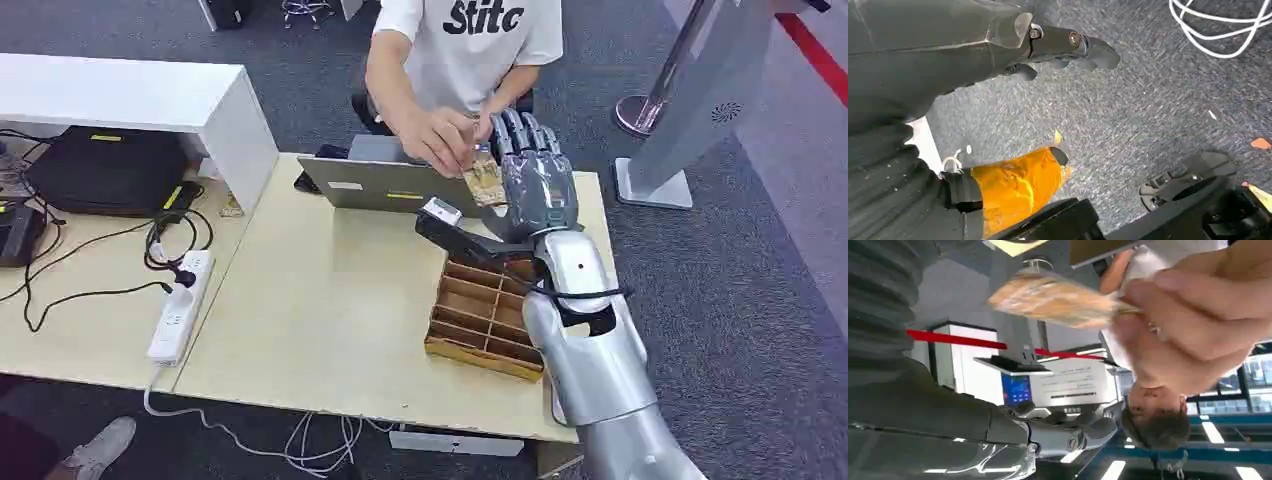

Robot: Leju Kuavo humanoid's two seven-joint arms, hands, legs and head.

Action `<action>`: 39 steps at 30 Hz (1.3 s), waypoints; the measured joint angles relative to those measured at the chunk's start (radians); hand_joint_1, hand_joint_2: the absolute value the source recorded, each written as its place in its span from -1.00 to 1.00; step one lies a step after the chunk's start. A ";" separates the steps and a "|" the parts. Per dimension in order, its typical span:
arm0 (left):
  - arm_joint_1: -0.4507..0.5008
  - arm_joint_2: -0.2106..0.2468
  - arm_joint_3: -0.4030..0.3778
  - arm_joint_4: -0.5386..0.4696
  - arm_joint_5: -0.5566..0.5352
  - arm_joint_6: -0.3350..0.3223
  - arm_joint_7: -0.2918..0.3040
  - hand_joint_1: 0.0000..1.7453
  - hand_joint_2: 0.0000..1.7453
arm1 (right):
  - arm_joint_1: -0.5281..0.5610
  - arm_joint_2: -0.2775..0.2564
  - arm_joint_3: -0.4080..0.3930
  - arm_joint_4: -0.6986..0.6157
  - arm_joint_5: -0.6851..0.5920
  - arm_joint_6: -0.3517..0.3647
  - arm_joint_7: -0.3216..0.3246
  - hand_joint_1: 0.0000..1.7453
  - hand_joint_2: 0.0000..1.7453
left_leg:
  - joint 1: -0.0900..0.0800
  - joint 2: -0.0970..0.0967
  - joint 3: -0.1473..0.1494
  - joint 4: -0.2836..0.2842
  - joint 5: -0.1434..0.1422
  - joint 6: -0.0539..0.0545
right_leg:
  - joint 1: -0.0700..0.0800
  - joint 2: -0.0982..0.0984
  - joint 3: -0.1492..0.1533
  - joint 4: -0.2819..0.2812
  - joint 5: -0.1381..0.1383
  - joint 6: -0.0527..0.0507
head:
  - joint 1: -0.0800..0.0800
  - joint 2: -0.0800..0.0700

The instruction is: Pass the card to the sensor for recognition and then transmit it.

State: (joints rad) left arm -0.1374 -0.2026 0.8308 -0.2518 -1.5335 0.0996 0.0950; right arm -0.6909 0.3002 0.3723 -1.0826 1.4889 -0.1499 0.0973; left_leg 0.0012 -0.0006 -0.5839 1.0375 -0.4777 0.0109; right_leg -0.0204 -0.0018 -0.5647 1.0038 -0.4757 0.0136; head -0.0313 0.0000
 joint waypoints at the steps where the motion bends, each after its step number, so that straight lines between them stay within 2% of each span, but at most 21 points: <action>1: -0.001 0.000 -0.006 0.001 0.000 -0.002 0.000 -1.00 1.00 | -0.001 0.006 -0.008 0.012 0.003 -0.003 -0.002 0.96 1.00 | 0.000 0.000 0.000 0.000 0.000 0.000 | 0.000 0.000 0.000 0.000 0.000 0.000 | 0.000 0.000; 6: -0.006 -0.002 -0.047 0.002 0.000 -0.010 0.003 -1.00 1.00 | -0.002 0.032 -0.032 0.044 0.030 -0.010 -0.020 1.00 1.00 | 0.000 0.000 0.000 0.000 0.000 0.000 | 0.000 0.000 -0.001 0.000 0.000 0.000 | 0.000 0.000; 9: -0.007 -0.002 -0.061 0.002 0.000 -0.010 0.006 -1.00 1.00 | -0.002 0.042 -0.038 0.052 0.038 -0.010 -0.027 0.92 1.00 | 0.000 0.000 0.000 0.000 0.000 0.000 | 0.000 0.000 -0.001 0.000 0.000 0.000 | 0.000 0.000; 18: -0.007 -0.002 -0.108 0.007 0.000 -0.022 0.007 -1.00 1.00 | -0.003 0.054 -0.063 0.053 0.038 -0.009 -0.043 1.00 1.00 | 0.000 0.000 -0.001 0.000 0.000 0.000 | 0.000 0.000 -0.001 0.000 0.000 0.000 | 0.000 0.000; 26: -0.009 -0.002 -0.149 0.008 0.001 -0.027 0.007 -1.00 1.00 | 0.009 0.052 -0.079 0.041 0.008 -0.022 -0.140 1.00 1.00 | 0.000 0.000 -0.001 0.000 0.000 0.000 | 0.000 0.000 -0.002 0.000 0.000 0.000 | 0.000 0.000; 30: -0.006 0.000 -0.148 0.008 0.006 -0.017 0.007 -1.00 1.00 | 0.094 0.037 -0.077 -0.077 -0.055 -0.028 -0.203 1.00 1.00 | 0.000 0.000 -0.001 0.000 0.000 0.000 | 0.000 0.000 -0.002 0.000 0.000 0.000 | 0.000 0.000; 35: 0.002 0.004 -0.137 0.008 0.029 0.011 0.006 -1.00 1.00 | 0.248 -0.001 -0.054 -0.300 -0.184 -0.031 -0.263 1.00 1.00 | 0.000 0.000 -0.002 0.000 -0.001 0.000 | 0.000 0.000 -0.002 -0.001 -0.001 0.000 | 0.000 0.000; 39: 0.015 0.010 -0.120 0.008 0.041 0.023 -0.001 -1.00 1.00 | 0.382 -0.045 -0.050 -0.466 -0.255 -0.037 -0.286 1.00 1.00 | 0.000 -0.001 -0.003 0.000 -0.001 0.001 | 0.000 -0.001 -0.004 -0.001 -0.001 0.000 | 0.000 0.000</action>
State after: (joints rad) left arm -0.1226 -0.1930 0.7111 -0.2441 -1.4923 0.1225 0.0942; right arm -0.3094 0.2557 0.3227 -1.5487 1.2337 -0.1873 -0.1888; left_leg 0.0013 -0.0012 -0.5874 1.0374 -0.4788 0.0116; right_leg -0.0203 -0.0024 -0.5682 1.0030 -0.4765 0.0138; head -0.0313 0.0000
